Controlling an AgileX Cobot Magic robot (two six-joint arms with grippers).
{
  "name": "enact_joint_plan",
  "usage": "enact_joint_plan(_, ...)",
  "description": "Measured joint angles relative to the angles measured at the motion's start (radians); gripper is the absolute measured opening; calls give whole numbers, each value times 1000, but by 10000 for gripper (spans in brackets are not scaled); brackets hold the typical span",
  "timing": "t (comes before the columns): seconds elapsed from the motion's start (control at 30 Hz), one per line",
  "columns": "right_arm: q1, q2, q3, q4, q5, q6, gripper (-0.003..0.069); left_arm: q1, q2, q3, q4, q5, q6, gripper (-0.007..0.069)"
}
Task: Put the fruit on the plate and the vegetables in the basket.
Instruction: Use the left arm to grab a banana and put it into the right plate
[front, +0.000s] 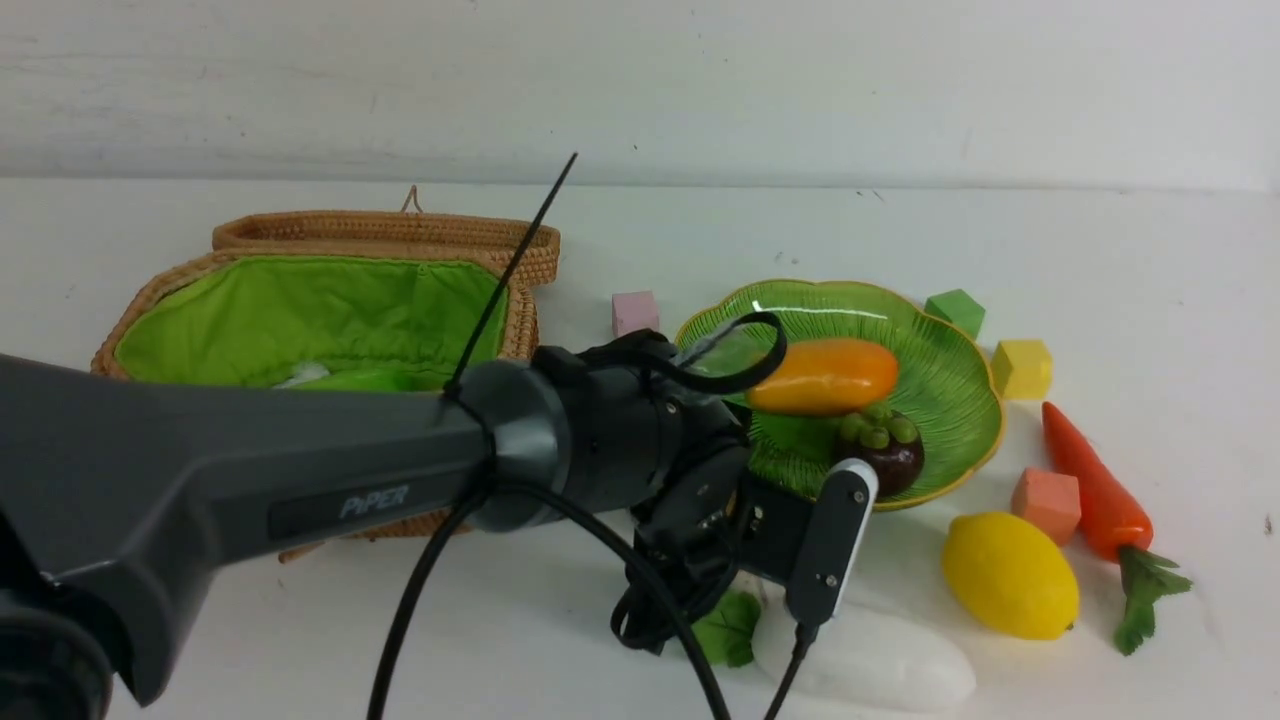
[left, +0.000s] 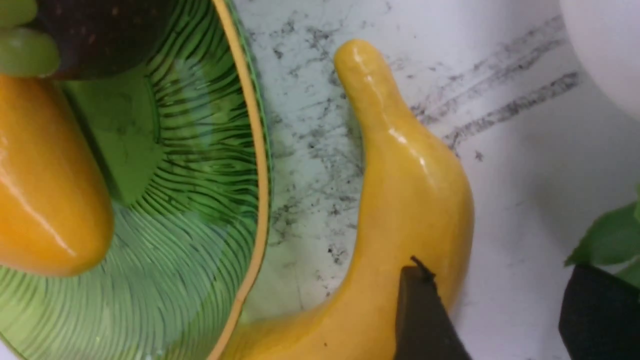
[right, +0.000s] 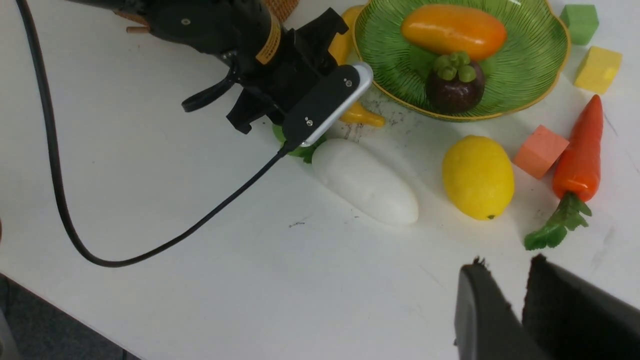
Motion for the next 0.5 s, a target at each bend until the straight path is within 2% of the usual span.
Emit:
enact_joint_plan(0.27, 0, 0, 0, 0, 1, -3, 153, 0, -35, 0, -17, -14, -134, 361)
enact_joint_plan(0.37, 0, 0, 0, 0, 1, -3, 153, 0, -33, 0, -17, -13, -139, 363)
enact_joint_plan(0.5, 0, 0, 0, 0, 1, -3, 153, 0, -26, 0, -16, -15, -87, 395)
